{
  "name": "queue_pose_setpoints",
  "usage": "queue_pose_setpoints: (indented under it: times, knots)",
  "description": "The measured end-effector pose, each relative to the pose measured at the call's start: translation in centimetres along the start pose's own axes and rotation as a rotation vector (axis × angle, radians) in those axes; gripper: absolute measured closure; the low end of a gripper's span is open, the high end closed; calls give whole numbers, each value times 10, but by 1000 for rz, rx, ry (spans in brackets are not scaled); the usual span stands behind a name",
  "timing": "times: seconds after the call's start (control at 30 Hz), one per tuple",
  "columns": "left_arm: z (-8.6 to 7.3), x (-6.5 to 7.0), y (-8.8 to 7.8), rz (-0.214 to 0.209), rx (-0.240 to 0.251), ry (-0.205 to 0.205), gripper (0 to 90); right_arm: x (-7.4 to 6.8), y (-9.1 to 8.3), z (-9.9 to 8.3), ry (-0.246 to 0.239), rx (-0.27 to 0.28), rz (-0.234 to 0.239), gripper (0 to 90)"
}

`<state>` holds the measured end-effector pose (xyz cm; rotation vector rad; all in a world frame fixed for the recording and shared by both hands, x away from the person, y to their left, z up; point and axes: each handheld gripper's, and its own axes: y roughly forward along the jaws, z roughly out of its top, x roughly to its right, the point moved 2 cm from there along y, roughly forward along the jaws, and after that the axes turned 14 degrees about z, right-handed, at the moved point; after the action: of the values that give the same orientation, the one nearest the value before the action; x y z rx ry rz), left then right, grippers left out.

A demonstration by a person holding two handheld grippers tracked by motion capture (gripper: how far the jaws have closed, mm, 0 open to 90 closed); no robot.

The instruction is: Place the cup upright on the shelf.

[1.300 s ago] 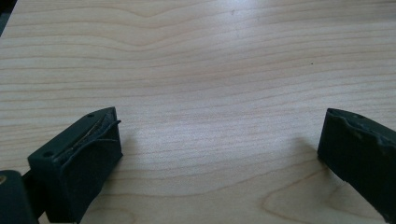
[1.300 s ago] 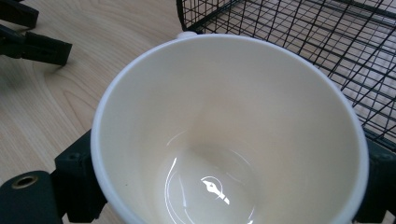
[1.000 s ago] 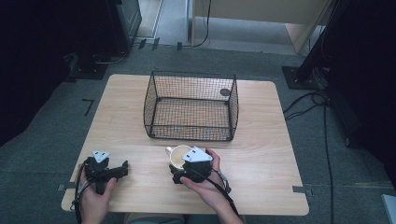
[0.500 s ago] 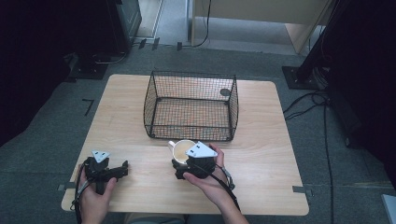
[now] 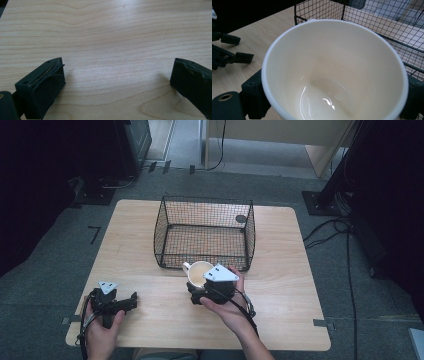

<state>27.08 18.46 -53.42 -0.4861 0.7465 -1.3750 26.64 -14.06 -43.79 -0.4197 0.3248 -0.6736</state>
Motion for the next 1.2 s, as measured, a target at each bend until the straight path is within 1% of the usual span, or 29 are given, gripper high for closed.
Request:
queue_pose_setpoints:
  times: [0.47, 0.7, 0.77, 0.8, 0.83, 0.87, 0.93, 1.1, 1.2]
  knots:
    - [0, 0, 0, -1, -2, 0, 0, 10, -13, 20, -18, 37, -31, 91]
    - [0, 0, 0, -1, 0, -2, 0, 22, -20, 32, -9, 60, -56, 92]
    - [0, 0, 0, -1, 1, -2, 0, 28, -23, 39, -10, 72, -75, 92]
    - [0, 0, 0, -1, 0, -2, 0, 28, -23, 39, -10, 72, -75, 92]
    - [0, 0, 0, -1, 1, -3, 0, 32, -26, 43, -9, 77, -82, 92]
    - [0, 0, 0, -1, 1, -3, 0, 32, -26, 43, -9, 77, -82, 92]
    - [0, 0, 0, -1, 3, -5, 0, 37, -27, 47, -13, 81, -93, 92]
    - [0, 0, 0, -1, 3, -4, 0, 49, -29, 56, -2, 87, -121, 92]
    - [0, 0, 0, 0, 2, -3, 0, 52, -30, 59, -6, 92, -133, 92]
